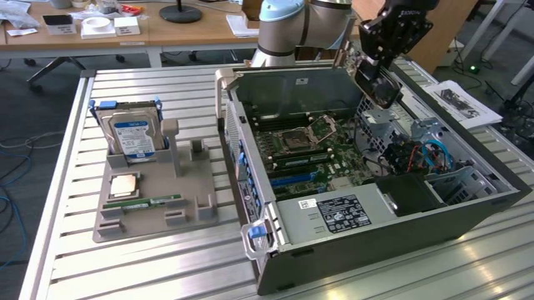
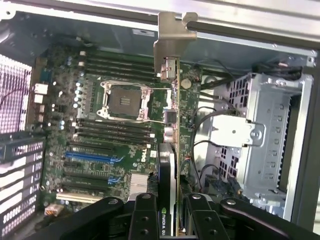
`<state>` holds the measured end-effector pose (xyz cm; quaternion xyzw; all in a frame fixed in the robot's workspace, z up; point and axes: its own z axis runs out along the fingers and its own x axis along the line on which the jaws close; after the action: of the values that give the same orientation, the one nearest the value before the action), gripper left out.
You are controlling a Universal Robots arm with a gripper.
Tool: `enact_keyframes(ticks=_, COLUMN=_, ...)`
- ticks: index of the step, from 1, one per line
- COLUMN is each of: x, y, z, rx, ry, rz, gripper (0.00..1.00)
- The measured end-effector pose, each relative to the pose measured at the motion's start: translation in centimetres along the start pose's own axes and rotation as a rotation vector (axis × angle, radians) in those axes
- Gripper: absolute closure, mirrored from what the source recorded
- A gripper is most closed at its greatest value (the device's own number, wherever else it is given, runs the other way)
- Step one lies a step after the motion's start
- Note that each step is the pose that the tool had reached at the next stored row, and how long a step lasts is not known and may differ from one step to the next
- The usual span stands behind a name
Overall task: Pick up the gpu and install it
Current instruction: 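Insert the gpu into the slot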
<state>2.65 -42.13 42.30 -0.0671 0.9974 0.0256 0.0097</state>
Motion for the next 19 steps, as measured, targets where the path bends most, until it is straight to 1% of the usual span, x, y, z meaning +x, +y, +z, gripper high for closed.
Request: enact_keyframes(ticks=19, x=0.01, y=-0.01, z=0.31, rx=-0.0078, ry=0.0169, rz=-0.339, gripper=0.73)
